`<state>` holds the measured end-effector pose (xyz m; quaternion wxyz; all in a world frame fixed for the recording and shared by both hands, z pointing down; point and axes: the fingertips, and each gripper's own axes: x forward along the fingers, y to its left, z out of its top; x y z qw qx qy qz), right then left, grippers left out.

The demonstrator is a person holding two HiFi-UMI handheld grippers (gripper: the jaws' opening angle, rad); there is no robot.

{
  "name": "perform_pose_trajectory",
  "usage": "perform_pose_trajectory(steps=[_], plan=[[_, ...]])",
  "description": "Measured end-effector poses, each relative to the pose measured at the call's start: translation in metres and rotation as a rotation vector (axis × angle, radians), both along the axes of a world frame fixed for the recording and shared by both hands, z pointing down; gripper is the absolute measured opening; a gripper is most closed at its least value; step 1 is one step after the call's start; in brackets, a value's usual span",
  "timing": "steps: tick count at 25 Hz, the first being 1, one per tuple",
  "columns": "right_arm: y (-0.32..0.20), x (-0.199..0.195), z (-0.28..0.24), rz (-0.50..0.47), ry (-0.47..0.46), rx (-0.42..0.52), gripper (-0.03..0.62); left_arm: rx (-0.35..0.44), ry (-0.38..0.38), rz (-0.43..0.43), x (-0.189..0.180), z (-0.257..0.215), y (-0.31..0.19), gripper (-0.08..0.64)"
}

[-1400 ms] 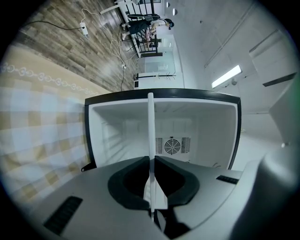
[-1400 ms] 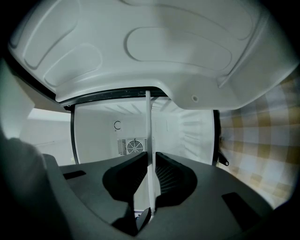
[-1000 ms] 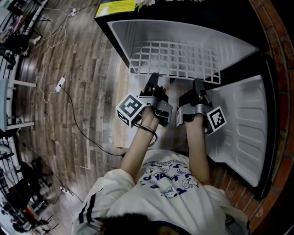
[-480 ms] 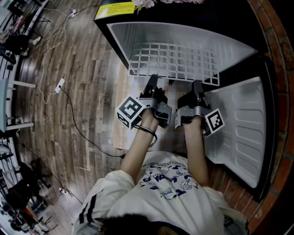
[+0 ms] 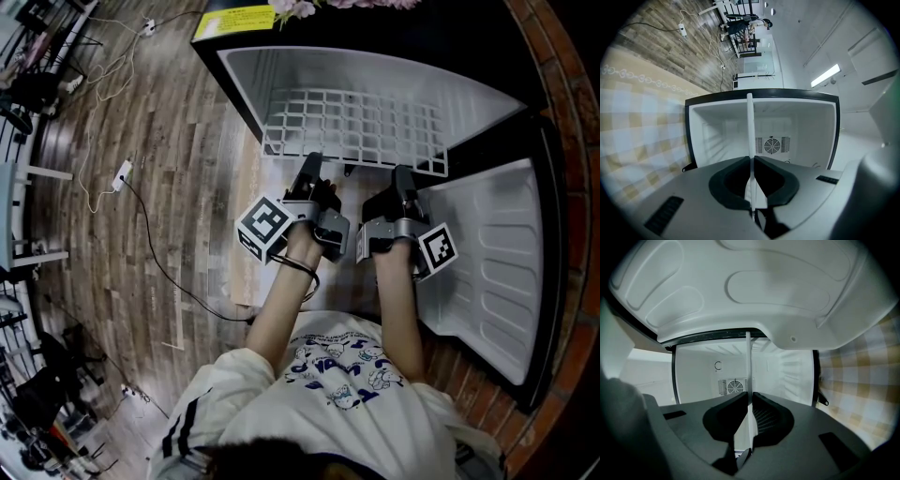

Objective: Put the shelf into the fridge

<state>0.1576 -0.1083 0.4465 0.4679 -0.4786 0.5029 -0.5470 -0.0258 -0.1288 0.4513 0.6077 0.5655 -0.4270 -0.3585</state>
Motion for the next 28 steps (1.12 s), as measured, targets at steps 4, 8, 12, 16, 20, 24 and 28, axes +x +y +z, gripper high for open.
perform_pose_trajectory(steps=[4, 8, 12, 16, 20, 24, 28], plan=[[-0.0006, 0.0007, -0.0009, 0.002, -0.003, -0.012, 0.051, -0.006, -0.003, 0.005, 0.0005, -0.001, -0.001, 0.037], [-0.002, 0.0007, -0.0008, 0.002, -0.006, -0.013, 0.051, -0.004, -0.003, 0.006, 0.0004, -0.0006, -0.0025, 0.037], [-0.0019, 0.001, -0.0008, 0.004, -0.007, -0.013, 0.051, -0.003, -0.002, 0.006, 0.0005, -0.0014, -0.0028, 0.037], [-0.0064, 0.0012, -0.001, 0.002, -0.004, -0.013, 0.051, -0.004, -0.002, 0.009, 0.001, -0.0008, -0.0073, 0.035], [-0.0041, 0.0009, -0.0017, 0.001, 0.002, -0.016, 0.051, -0.007, -0.001, 0.011, 0.0008, -0.0012, -0.0051, 0.037], [-0.0015, 0.0007, -0.0022, 0.002, 0.003, -0.014, 0.051, -0.004, -0.003, 0.012, 0.0006, -0.0016, -0.0028, 0.037], [-0.0015, 0.0012, -0.0007, 0.003, 0.0, -0.007, 0.051, 0.001, -0.004, 0.012, 0.0013, -0.0001, -0.0028, 0.037]])
